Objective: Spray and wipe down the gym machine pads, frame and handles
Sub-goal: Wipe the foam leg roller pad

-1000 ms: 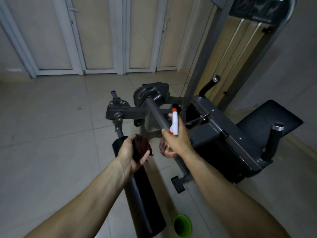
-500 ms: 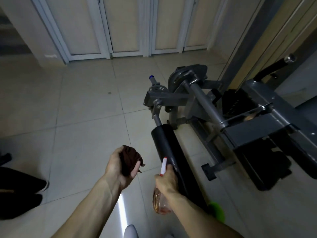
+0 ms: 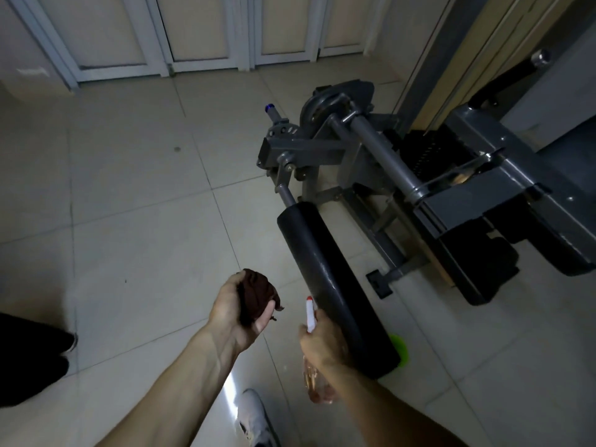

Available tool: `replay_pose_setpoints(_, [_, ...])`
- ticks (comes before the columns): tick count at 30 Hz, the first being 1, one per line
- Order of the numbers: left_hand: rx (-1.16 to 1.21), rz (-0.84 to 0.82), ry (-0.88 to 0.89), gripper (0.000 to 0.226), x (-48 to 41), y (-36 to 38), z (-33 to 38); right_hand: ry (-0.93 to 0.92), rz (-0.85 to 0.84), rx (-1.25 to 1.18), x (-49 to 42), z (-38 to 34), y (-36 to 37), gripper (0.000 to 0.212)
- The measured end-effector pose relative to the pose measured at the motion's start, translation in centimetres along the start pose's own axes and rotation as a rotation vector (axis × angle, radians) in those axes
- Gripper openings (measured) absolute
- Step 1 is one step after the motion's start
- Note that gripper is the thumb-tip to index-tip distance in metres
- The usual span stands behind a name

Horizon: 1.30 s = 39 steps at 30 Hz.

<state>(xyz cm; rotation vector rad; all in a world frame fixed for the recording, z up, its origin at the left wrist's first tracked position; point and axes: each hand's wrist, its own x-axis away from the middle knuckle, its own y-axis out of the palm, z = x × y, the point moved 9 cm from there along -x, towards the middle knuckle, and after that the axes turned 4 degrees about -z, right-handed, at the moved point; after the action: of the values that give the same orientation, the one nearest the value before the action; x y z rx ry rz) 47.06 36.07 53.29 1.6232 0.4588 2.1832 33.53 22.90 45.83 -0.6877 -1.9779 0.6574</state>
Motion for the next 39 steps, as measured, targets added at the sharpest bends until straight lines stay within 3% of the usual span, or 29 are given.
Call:
replay_pose_setpoints(4, [-0.029,-0.007,-0.032,0.028,0.2,0.1,-4.3,0.009,0.022,0.012,2.7,5.8,0.1,0.015])
replay_pose_setpoints(11, [-0.069,-0.014,-0.057,0.026,3.6,-0.4,-14.8,-0.068,-0.048,0.022,9.7,14.6,-1.1,0.022])
replay_pose_setpoints(17, [-0.099,-0.009,-0.065,0.025,6.3,-0.7,-20.9,-0.045,0.037,0.07,13.7,20.9,-3.1,0.027])
replay_pose_setpoints(21, [-0.125,-0.001,-0.054,0.024,7.8,0.4,-22.7,-0.069,0.091,-0.071,15.4,22.6,-5.4,0.025])
replay_pose_setpoints(29, [-0.129,-0.09,0.018,0.028,8.6,8.5,-19.9,-0.254,0.29,-0.506,14.7,16.1,-17.0,0.033])
replay_pose_setpoints(32, [-0.087,-0.141,0.045,0.032,8.3,12.7,-17.0,-0.362,0.389,-0.513,14.0,11.2,-22.1,0.058])
replay_pose_setpoints(39, [-0.165,-0.228,0.088,0.042,5.3,22.8,-9.6,-0.43,0.6,-0.581,8.8,2.0,-33.9,0.08])
